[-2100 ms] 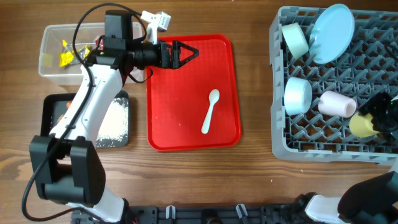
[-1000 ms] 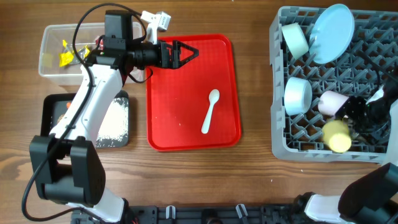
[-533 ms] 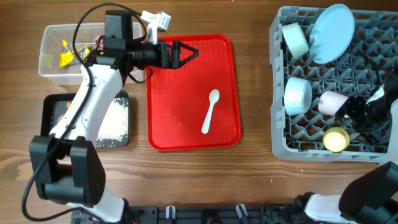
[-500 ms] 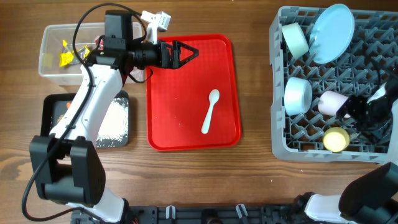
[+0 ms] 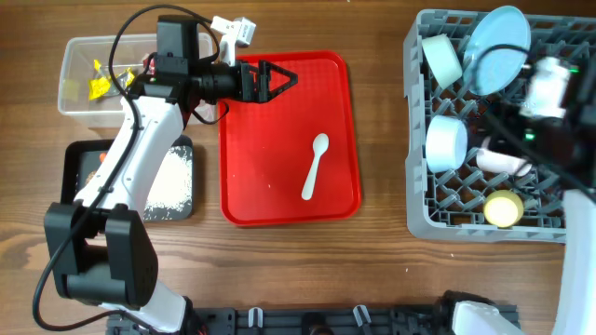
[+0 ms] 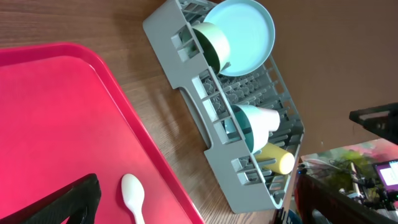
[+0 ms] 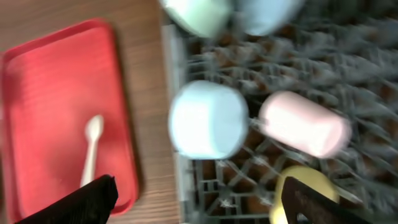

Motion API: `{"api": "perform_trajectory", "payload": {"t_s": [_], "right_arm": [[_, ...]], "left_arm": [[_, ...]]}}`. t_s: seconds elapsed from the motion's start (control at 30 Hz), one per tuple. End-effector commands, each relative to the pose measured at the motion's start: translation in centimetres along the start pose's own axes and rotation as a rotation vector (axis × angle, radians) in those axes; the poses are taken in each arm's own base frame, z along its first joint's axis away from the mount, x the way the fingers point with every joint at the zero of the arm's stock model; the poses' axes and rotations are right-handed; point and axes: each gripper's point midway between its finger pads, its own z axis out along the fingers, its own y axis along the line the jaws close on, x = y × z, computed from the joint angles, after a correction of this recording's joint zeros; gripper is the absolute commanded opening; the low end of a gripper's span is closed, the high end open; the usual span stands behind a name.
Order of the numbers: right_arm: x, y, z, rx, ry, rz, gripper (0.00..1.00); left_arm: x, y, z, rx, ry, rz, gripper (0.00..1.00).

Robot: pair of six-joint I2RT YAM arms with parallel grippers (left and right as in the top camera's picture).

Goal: Sort waste into correct bins and load items into the dishwasher rack
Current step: 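Move the right gripper over the white spoon on the red tray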

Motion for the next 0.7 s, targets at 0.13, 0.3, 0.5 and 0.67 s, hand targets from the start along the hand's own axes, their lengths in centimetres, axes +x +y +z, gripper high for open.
{"api": "perform_trajectory", "payload": {"t_s": [0.13, 0.3, 0.5, 0.67], "right_arm": [[1.2, 12.4, 3.0, -0.26, 0.081, -0.186, 0.89], [4.2, 19.1, 11.5, -0.224, 0.251, -0.112, 0.88], [9.3, 19.2, 20.3, -0.071, 0.451, -0.059, 0.84], [11.7, 21.6, 24.9, -0.183, 0.546, -0.044, 0.76]], "left_arm": [[-0.2, 0.5, 0.0, -0.042, -0.009, 0.014, 1.0], [0.7, 6.5, -2.3, -0.344, -0.014, -0.092, 1.0], [4.5, 14.9, -9.9, -0.806, 0.039, -0.28, 1.0], [5.2, 17.2, -13.5, -0.925, 0.024, -0.341, 1.0]]}}
